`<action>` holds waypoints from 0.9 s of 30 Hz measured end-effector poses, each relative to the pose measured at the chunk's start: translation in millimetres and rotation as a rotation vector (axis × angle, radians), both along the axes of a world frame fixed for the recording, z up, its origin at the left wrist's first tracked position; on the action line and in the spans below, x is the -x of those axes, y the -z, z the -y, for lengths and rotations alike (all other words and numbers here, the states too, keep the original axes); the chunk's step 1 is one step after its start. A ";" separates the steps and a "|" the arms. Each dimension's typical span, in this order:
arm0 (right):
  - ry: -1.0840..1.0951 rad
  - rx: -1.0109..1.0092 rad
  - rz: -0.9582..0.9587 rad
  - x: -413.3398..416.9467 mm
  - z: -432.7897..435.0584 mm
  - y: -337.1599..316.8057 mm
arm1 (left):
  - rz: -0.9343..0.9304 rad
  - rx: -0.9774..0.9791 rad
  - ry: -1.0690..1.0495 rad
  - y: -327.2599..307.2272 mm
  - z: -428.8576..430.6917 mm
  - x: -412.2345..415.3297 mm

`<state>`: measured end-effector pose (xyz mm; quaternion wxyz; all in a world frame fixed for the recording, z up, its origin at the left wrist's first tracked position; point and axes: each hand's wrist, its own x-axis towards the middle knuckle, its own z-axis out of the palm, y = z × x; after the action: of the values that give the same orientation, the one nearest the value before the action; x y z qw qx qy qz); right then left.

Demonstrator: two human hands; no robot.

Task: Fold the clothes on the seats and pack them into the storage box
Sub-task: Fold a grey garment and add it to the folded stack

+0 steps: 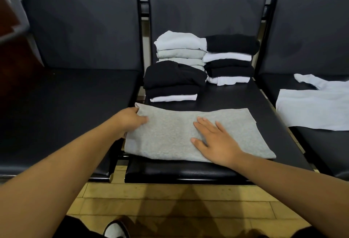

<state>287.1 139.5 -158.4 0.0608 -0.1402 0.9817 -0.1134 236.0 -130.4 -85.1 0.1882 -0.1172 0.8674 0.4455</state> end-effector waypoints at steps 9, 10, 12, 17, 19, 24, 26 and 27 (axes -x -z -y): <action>0.165 0.553 0.196 13.5 64.0 -13.4 | -0.391 0.179 0.163 -53.4 -39.0 -13.0; 0.258 0.794 0.296 15.6 65.0 -18.5 | -0.417 0.173 0.175 -56.4 -50.3 -14.1; 0.417 1.253 0.455 19.9 57.5 -27.9 | -0.455 0.116 0.191 -58.7 -72.4 -15.3; 0.687 1.654 0.661 22.2 -6.7 -46.0 | -0.264 -0.216 0.329 -52.2 -115.2 -24.6; 0.754 1.435 0.622 20.4 -23.2 -46.2 | -0.049 -0.378 0.440 -46.6 -118.8 -30.8; 0.697 0.897 0.416 10.2 -23.3 -45.3 | -0.065 -0.207 0.482 -27.0 -111.0 -30.2; 0.661 0.879 0.324 13.1 -24.2 -49.7 | -0.130 -0.108 0.414 -17.2 -103.4 -25.4; 0.650 0.914 0.279 15.3 -25.7 -53.7 | -0.157 -0.058 0.378 -12.3 -99.0 -22.7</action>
<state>271.9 165.2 -104.7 0.0852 0.1727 0.8083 -0.5564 258.7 -31.4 -72.8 0.2035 0.0880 0.8729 0.4347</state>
